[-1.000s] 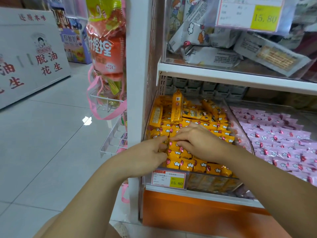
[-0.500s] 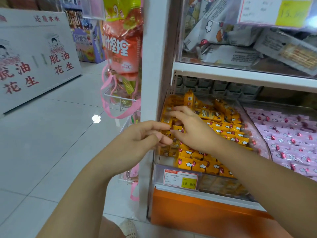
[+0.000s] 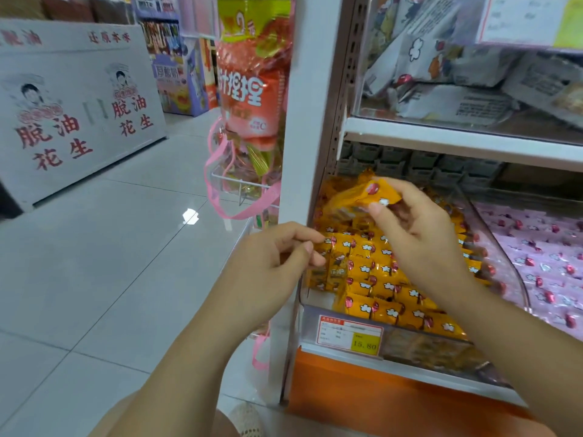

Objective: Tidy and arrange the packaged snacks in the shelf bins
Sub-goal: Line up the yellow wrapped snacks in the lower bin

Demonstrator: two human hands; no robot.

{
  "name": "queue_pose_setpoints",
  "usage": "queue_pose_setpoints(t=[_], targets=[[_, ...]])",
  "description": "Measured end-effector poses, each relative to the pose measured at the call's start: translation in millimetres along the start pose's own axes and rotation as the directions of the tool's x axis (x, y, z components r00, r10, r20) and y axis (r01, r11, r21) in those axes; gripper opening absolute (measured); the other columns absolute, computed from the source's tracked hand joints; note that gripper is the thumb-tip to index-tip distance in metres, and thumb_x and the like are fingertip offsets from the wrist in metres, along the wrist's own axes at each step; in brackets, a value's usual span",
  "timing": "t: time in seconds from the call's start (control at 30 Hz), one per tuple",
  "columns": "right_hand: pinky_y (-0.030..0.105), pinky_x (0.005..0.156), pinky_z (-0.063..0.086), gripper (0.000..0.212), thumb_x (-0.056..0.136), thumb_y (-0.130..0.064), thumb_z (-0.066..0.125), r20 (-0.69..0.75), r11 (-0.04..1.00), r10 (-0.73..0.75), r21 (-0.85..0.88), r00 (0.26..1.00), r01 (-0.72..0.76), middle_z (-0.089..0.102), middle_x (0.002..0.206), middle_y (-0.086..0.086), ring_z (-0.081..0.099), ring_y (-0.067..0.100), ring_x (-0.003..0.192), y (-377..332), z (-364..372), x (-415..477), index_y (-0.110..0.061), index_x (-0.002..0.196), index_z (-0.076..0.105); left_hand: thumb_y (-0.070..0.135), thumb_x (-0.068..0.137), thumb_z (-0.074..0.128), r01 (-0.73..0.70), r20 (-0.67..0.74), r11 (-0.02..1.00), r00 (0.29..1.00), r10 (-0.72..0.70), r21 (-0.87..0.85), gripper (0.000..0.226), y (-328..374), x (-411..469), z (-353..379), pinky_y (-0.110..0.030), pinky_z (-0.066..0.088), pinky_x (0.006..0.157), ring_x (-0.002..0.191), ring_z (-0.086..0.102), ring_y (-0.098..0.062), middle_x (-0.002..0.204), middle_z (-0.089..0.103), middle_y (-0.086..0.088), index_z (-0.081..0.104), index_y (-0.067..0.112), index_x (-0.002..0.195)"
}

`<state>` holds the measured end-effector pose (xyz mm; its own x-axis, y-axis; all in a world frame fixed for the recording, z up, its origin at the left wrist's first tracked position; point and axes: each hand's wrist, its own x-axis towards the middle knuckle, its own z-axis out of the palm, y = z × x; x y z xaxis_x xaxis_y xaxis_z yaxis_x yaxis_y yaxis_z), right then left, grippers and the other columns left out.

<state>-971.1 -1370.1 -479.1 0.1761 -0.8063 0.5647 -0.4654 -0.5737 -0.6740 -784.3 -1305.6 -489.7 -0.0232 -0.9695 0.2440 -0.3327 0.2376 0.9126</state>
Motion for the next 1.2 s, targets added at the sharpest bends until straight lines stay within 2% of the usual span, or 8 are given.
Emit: queue_pose_setpoints(t=[0.13, 0.33, 0.43, 0.67, 0.83, 1.0, 1.07, 1.2], targets=[[0.006, 0.067, 0.047, 0.020, 0.096, -0.018, 0.048, 0.095, 0.976, 0.089, 0.190, 0.991, -0.106, 0.066, 0.090, -0.015, 0.063, -0.008, 0.084, -10, -13, -11, -0.035, 0.105, 0.053, 0.013, 0.093, 0.057, -0.074, -0.090, 0.994, 0.993, 0.081, 0.082, 0.026, -3, -3, 11, -0.019, 0.051, 0.080, 0.086, 0.067, -0.001, 0.084, 0.071, 0.018, 0.062, 0.036, 0.102], [0.022, 0.062, 0.050, 0.012, 0.094, -0.029, 0.050, 0.233, 0.984, 0.110, 0.113, 0.966, -0.139, 0.071, 0.086, -0.004, 0.063, 0.005, 0.072, -8, -14, -18, -0.037, 0.101, 0.055, 0.009, 0.090, 0.062, -0.136, -0.122, 0.978, 0.980, 0.156, 0.158, 0.041, -3, -6, 23, -0.006, 0.047, 0.076, 0.091, 0.063, 0.007, 0.092, 0.069, 0.023, 0.055, 0.048, 0.104], [0.013, 0.052, 0.042, 0.014, 0.094, -0.028, 0.052, 0.324, 0.991, 0.094, 0.061, 0.941, -0.120, 0.067, 0.080, -0.007, 0.058, -0.003, 0.062, -7, -9, -24, -0.036, 0.106, 0.052, 0.010, 0.090, 0.061, -0.125, -0.097, 0.966, 0.984, 0.150, 0.226, 0.042, -5, -10, 23, -0.004, 0.045, 0.075, 0.090, 0.063, 0.009, 0.091, 0.067, 0.025, 0.054, 0.048, 0.106], [0.028, 0.080, 0.041, 0.037, 0.090, -0.051, 0.051, 0.562, 0.925, 0.110, -0.360, 0.820, 0.124, 0.050, 0.101, -0.006, 0.047, 0.011, 0.097, 4, -6, -29, -0.041, 0.126, 0.049, 0.019, 0.094, 0.053, -0.076, 0.026, 0.878, 0.997, 0.073, 0.472, 0.040, -10, -19, 30, -0.011, 0.046, 0.069, 0.080, 0.061, 0.000, 0.091, 0.071, 0.016, 0.052, 0.037, 0.130], [0.032, 0.092, 0.035, 0.035, 0.090, -0.051, 0.053, 0.646, 0.866, 0.114, -0.437, 0.755, 0.243, 0.047, 0.107, -0.004, 0.038, 0.016, 0.112, 6, -3, -27, -0.040, 0.123, 0.054, 0.018, 0.093, 0.048, -0.051, 0.089, 0.813, 0.996, -0.001, 0.581, 0.048, -17, -19, 35, -0.033, 0.049, 0.067, 0.060, 0.052, -0.010, 0.083, 0.069, 0.005, 0.040, 0.036, 0.136], [0.033, 0.097, 0.031, 0.028, 0.096, -0.040, 0.048, 0.738, 0.856, 0.062, -0.386, 0.672, 0.345, 0.060, 0.104, -0.014, 0.039, 0.011, 0.109, 6, -1, -24, -0.035, 0.120, 0.062, 0.017, 0.094, 0.046, -0.048, 0.176, 0.813, 0.982, -0.067, 0.580, 0.034, -22, -21, 31, -0.035, 0.052, 0.072, 0.075, 0.065, -0.014, 0.099, 0.072, 0.001, 0.051, 0.030, 0.125], [0.032, 0.096, 0.038, 0.024, 0.094, -0.036, 0.053, 0.723, 0.913, 0.045, -0.311, 0.690, 0.266, 0.062, 0.103, -0.017, 0.047, 0.007, 0.104, 8, -5, -18, -0.031, 0.113, 0.067, 0.015, 0.095, 0.046, -0.047, 0.176, 0.822, 0.982, -0.065, 0.568, 0.034, -23, -21, 30, -0.030, 0.052, 0.074, 0.081, 0.065, -0.011, 0.104, 0.071, 0.004, 0.052, 0.029, 0.126], [0.030, 0.097, 0.042, 0.029, 0.091, -0.032, 0.059, 0.422, 0.936, 0.090, -0.346, 0.902, 0.069, 0.053, 0.117, -0.008, 0.050, 0.010, 0.111, 24, -10, 0, -0.028, 0.120, 0.061, 0.016, 0.097, 0.044, -0.046, 0.180, 0.835, 0.982, -0.064, 0.549, 0.035, -24, -19, 30, -0.015, 0.050, 0.069, 0.086, 0.064, -0.007, 0.109, 0.069, 0.006, 0.051, 0.028, 0.130]])
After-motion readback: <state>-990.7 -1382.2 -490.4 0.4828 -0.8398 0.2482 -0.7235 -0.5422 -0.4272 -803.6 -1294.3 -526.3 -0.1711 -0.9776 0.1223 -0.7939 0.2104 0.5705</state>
